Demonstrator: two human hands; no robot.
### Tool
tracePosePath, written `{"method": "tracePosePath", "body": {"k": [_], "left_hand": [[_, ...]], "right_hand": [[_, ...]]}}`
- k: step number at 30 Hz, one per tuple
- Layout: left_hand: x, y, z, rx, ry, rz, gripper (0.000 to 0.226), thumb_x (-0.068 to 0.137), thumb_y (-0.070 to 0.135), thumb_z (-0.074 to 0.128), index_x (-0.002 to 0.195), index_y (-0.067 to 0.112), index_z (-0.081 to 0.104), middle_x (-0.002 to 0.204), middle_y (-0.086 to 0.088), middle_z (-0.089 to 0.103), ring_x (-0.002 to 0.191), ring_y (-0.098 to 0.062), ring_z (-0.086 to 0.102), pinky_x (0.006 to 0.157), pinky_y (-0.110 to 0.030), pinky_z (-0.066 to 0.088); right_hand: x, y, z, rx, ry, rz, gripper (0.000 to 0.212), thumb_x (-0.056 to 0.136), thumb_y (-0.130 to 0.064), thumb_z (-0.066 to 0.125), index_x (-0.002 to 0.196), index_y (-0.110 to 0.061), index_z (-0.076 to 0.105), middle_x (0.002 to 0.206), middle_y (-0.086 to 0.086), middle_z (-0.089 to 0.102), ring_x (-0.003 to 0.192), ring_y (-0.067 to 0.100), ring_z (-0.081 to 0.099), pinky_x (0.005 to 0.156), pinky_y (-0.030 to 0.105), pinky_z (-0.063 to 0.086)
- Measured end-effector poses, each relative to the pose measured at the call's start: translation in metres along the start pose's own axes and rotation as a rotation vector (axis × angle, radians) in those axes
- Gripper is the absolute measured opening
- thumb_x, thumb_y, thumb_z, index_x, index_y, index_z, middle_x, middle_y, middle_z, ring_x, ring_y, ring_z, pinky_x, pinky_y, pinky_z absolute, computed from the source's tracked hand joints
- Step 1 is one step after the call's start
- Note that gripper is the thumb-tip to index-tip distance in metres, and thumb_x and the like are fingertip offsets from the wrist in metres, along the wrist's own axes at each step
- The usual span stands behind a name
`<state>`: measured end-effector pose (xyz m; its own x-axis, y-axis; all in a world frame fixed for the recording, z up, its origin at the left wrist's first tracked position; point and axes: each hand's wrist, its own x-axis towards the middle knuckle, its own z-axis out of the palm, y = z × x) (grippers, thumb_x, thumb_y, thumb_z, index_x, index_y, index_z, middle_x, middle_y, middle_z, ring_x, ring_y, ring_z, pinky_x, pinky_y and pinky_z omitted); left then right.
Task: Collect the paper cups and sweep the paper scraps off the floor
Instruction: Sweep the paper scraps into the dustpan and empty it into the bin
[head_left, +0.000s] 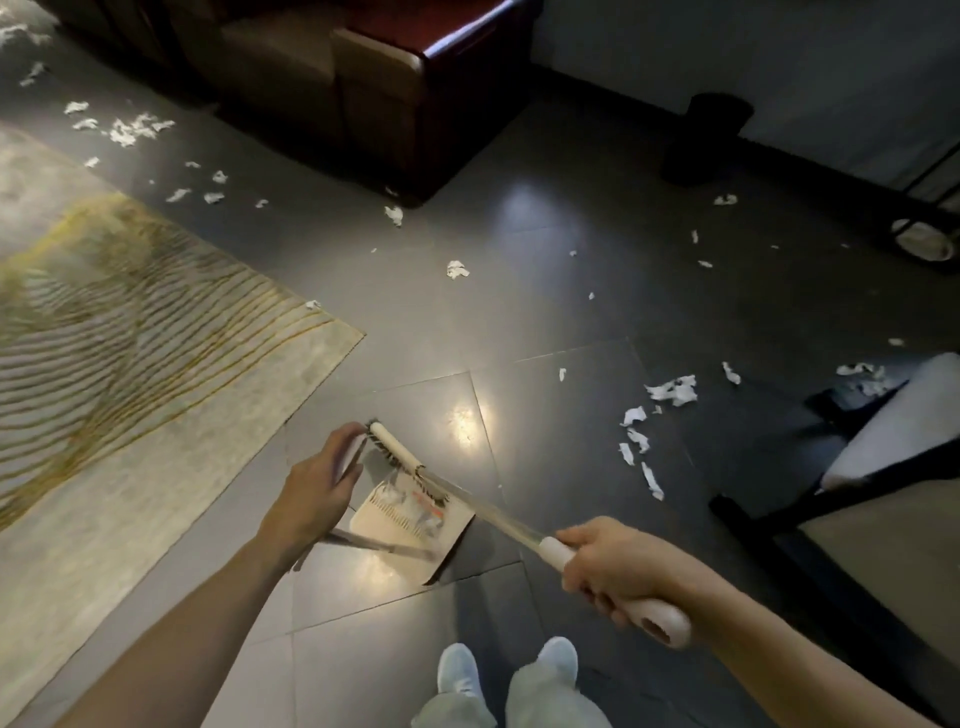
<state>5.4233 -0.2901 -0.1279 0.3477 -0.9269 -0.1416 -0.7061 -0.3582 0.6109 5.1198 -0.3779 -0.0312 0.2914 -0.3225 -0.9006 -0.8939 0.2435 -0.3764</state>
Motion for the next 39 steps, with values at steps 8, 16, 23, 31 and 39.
{"method": "tracePosePath", "body": {"k": [8, 16, 23, 31, 39], "left_hand": [[0.046, 0.078, 0.041, -0.006, -0.035, 0.156, 0.041, 0.094, 0.014, 0.055, 0.132, 0.022, 0.042, 0.092, -0.005, 0.062, 0.061, -0.015, 0.053, 0.066, -0.030, 0.042], [0.108, 0.172, 0.104, 0.054, -0.156, 0.313, 0.042, 0.095, 0.018, 0.054, 0.133, 0.026, 0.038, 0.085, -0.006, 0.064, 0.065, -0.022, 0.058, 0.063, -0.033, 0.049], [0.151, 0.247, 0.160, 0.053, -0.240, 0.403, 0.043, 0.095, 0.018, 0.054, 0.134, 0.027, 0.039, 0.085, 0.001, 0.059, 0.072, -0.023, 0.058, 0.065, -0.030, 0.043], [0.193, 0.300, 0.210, 0.068, -0.357, 0.425, 0.039, 0.097, 0.025, 0.050, 0.133, 0.031, 0.037, 0.102, 0.002, 0.063, 0.081, -0.016, 0.058, 0.071, -0.026, 0.046], [0.243, 0.325, 0.223, 0.074, -0.292, 0.395, 0.039, 0.095, 0.016, 0.052, 0.131, 0.026, 0.040, 0.081, -0.003, 0.062, 0.063, -0.017, 0.053, 0.062, -0.030, 0.043]], "right_hand": [[0.013, 0.093, -0.024, 0.151, 0.326, -0.063, 0.038, 0.082, -0.010, 0.049, 0.114, -0.028, 0.056, 0.066, 0.001, 0.057, 0.040, 0.005, 0.051, 0.038, 0.017, 0.040], [0.035, 0.179, -0.115, 0.188, 0.527, 0.096, 0.022, 0.082, -0.014, 0.046, 0.101, -0.017, 0.056, 0.086, 0.007, 0.063, 0.066, 0.020, 0.062, 0.058, 0.033, 0.053], [0.045, 0.238, -0.216, 0.238, 0.615, 0.174, 0.028, 0.086, -0.014, 0.051, 0.112, -0.014, 0.061, 0.108, 0.010, 0.066, 0.101, 0.028, 0.060, 0.072, 0.027, 0.040], [0.090, 0.265, -0.326, 0.251, 0.617, 0.334, 0.035, 0.090, -0.008, 0.045, 0.124, -0.001, 0.051, 0.104, 0.020, 0.065, 0.086, 0.030, 0.063, 0.075, 0.036, 0.050], [0.110, 0.259, -0.347, 0.207, 0.311, 0.357, 0.047, 0.091, -0.006, 0.043, 0.138, 0.000, 0.038, 0.078, 0.013, 0.062, 0.065, 0.023, 0.058, 0.053, 0.026, 0.044]]}}
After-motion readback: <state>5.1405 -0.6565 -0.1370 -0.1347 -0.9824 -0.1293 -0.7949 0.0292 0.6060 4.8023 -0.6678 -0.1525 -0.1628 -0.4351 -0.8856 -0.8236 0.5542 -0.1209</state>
